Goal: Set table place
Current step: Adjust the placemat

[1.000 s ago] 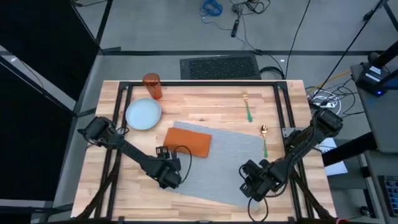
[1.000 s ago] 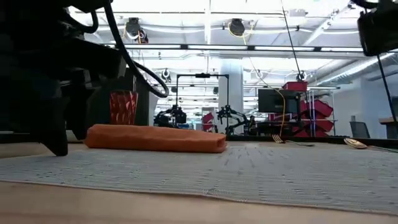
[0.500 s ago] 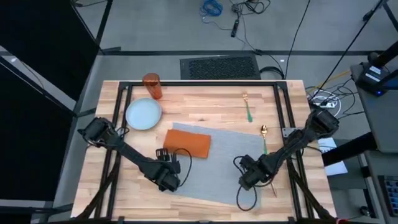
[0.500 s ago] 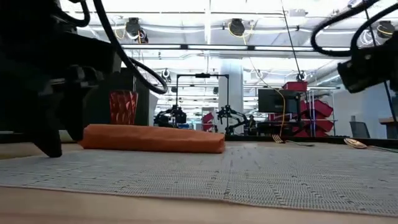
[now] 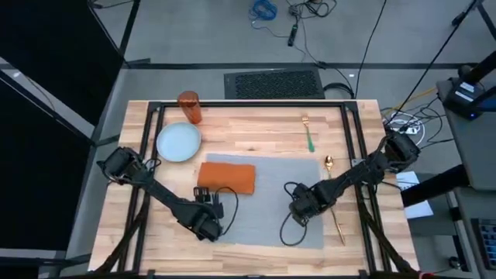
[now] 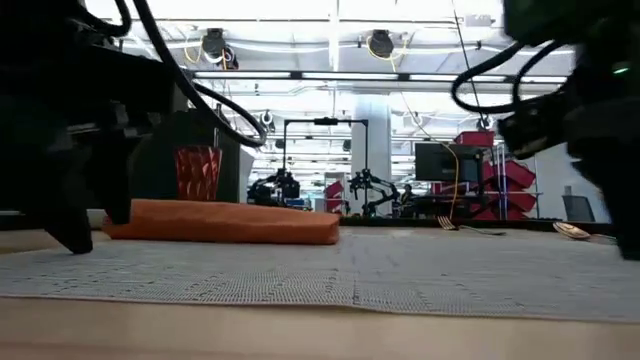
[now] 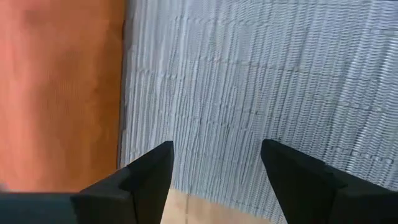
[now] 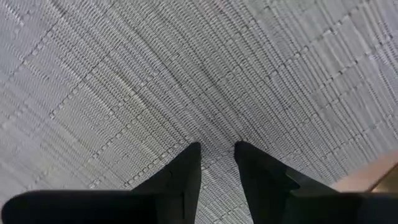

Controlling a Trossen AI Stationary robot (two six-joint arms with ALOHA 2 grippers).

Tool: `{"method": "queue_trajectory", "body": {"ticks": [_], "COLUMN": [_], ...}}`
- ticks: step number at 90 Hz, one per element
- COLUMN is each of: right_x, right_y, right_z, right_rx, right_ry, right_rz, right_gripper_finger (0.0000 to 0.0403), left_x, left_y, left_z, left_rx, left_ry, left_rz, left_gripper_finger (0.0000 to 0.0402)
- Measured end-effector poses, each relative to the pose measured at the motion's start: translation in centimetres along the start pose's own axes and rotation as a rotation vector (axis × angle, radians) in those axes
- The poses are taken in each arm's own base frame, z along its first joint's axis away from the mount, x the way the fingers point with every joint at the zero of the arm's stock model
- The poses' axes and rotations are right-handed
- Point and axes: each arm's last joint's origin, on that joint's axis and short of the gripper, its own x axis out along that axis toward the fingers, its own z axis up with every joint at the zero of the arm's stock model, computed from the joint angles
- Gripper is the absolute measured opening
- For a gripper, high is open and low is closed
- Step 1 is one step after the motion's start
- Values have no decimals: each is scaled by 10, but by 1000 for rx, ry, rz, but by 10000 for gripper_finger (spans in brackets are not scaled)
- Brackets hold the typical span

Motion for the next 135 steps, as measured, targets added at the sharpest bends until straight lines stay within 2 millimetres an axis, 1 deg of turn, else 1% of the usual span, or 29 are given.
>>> {"method": "queue_trajectory", "body": {"ticks": [24,41,46,56,69,77,86,102,118,135], "right_x": [0,-3,-7,-18,-41,-52,-67,-91,-108,-114], "right_y": [-8,-11,-13,-21,-24,-25,-22,-5,5,8], "right_z": [11,11,10,9,8,8,8,5,3,5], "right_rx": [-31,-37,-34,-2,25,23,-1,-117,-240,-382], "right_ry": [-17,-44,-69,-107,-172,-203,-245,-364,-451,-501], "right_rz": [-42,-60,-61,-73,12,79,165,301,317,310], "right_gripper_finger": [93,93,94,94,94,94,94,94,93,93], "left_x": [-3,-5,-9,-24,-48,-57,-58,-56,-54,-50], "left_y": [-6,-5,-2,0,4,7,11,20,27,35], "left_z": [-4,-8,-9,-2,10,12,11,9,12,18], "left_rx": [-13,-2,9,20,29,47,67,83,71,38], "left_ry": [-2,36,64,64,12,-1,3,43,64,70], "left_rz": [-15,13,37,77,149,207,258,320,336,343], "left_gripper_finger": [233,233,233,233,233,233,233,233,233,233]}}
